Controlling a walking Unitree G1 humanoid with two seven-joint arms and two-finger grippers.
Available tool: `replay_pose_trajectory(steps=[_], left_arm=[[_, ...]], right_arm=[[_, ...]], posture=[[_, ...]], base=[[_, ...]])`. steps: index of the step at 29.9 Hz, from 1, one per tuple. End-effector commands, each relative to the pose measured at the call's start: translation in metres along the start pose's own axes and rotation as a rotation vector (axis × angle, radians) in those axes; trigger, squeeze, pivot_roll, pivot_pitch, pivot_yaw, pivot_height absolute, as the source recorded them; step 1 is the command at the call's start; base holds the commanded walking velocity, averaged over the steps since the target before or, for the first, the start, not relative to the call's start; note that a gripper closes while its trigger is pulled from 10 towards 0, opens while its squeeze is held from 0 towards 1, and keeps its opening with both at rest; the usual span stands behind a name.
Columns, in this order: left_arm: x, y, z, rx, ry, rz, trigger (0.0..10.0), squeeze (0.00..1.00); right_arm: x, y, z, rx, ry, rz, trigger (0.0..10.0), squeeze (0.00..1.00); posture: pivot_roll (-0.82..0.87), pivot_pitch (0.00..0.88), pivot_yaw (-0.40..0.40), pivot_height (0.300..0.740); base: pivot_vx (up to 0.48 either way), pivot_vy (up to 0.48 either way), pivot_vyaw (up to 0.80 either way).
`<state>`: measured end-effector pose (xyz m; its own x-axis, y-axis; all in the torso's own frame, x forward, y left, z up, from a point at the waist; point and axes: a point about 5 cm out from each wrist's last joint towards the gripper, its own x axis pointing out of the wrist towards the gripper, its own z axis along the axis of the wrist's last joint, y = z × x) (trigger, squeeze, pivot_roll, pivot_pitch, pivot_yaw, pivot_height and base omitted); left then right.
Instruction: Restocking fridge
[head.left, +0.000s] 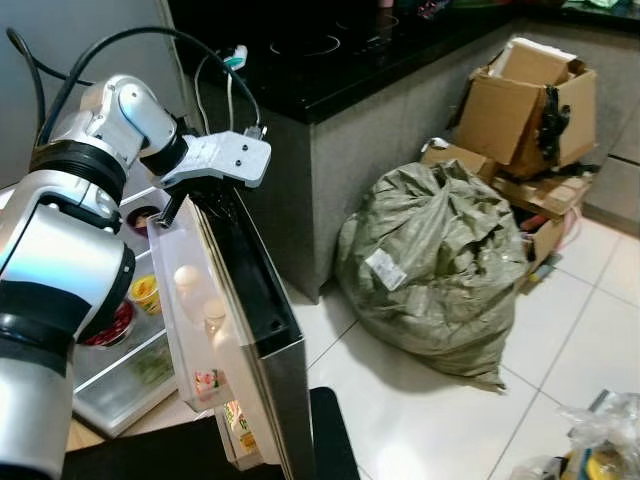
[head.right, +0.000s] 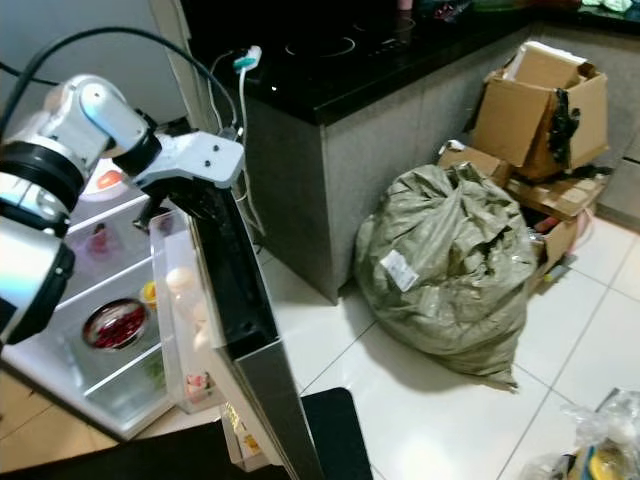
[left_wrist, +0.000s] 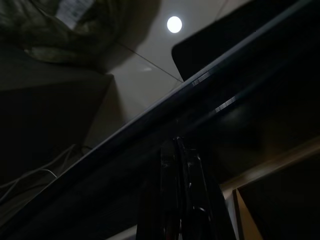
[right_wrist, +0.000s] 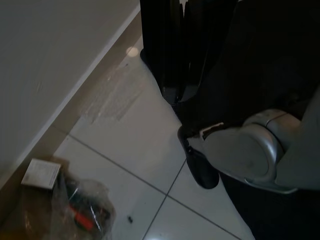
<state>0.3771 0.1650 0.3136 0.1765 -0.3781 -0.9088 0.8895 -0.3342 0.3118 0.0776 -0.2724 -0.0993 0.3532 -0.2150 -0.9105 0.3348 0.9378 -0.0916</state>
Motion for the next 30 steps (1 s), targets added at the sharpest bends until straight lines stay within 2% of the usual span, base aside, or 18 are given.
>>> replay_pose_trajectory(steps=[1,13,30], left_arm=[[0.013,-0.008,-0.009,-0.028,0.022,-0.069,10.0,0.0],[0.024,-0.013,-0.012,0.022,0.074,-0.138,10.0,0.0],[0.019,-0.015,-0.015,0.039,0.1,-0.145,10.0,0.0]], right_arm=[[0.0,0.003,-0.005,0.006,0.014,0.015,10.0,0.0],[0.0,0.006,-0.003,-0.004,0.011,0.027,10.0,0.0],[0.001,0.009,-0.001,-0.019,0.011,0.043,10.0,0.0]], posture=[[-0.17,0.088,0.035,0.74],[-0.17,0.091,0.035,0.74],[-0.15,0.086,0.03,0.74]], base=[[0.0,0.0,0.74],[0.0,0.0,0.74],[0.0,0.0,0.73]])
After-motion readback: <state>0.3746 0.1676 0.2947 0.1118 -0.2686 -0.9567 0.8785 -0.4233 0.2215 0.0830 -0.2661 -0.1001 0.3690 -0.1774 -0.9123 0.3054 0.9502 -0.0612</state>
